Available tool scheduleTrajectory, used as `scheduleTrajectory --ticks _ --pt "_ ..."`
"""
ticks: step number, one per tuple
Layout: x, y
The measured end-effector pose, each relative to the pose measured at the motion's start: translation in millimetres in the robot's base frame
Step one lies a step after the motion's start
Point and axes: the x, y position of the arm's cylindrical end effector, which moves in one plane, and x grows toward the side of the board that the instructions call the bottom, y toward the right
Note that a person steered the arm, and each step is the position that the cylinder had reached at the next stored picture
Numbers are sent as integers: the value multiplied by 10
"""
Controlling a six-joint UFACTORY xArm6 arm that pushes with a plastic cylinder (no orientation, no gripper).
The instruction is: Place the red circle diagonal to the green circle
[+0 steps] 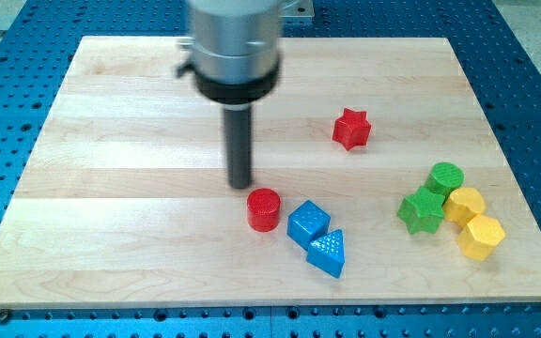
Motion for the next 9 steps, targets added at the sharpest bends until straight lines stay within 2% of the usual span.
scheduleTrajectory --ticks 1,2,3,4,6,8,9 --pt "713 -185" --pt "735 298" --pt "-1 607" --pt "-116 735" --pt "473 693" --pt "471 707" --pt "427 1142"
